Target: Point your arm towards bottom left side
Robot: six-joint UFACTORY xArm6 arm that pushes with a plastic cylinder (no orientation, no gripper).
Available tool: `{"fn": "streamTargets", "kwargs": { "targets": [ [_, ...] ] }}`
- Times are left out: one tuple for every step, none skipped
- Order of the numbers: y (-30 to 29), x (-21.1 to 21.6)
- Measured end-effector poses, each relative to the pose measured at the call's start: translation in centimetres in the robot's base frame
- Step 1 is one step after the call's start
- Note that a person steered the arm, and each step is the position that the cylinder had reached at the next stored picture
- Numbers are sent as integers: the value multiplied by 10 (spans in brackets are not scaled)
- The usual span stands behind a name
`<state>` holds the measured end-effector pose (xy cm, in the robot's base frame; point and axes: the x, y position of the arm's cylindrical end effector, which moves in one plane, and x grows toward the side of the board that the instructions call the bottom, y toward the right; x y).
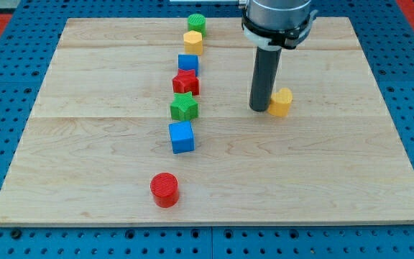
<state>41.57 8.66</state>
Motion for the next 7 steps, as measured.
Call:
{"fn": "streamTargets", "kwargs": {
  "targets": [
    [52,1],
    [15,25],
    [-22,74],
    [-52,134],
    [-50,186],
    [-82,202],
    [-157,202]
  ]
}}
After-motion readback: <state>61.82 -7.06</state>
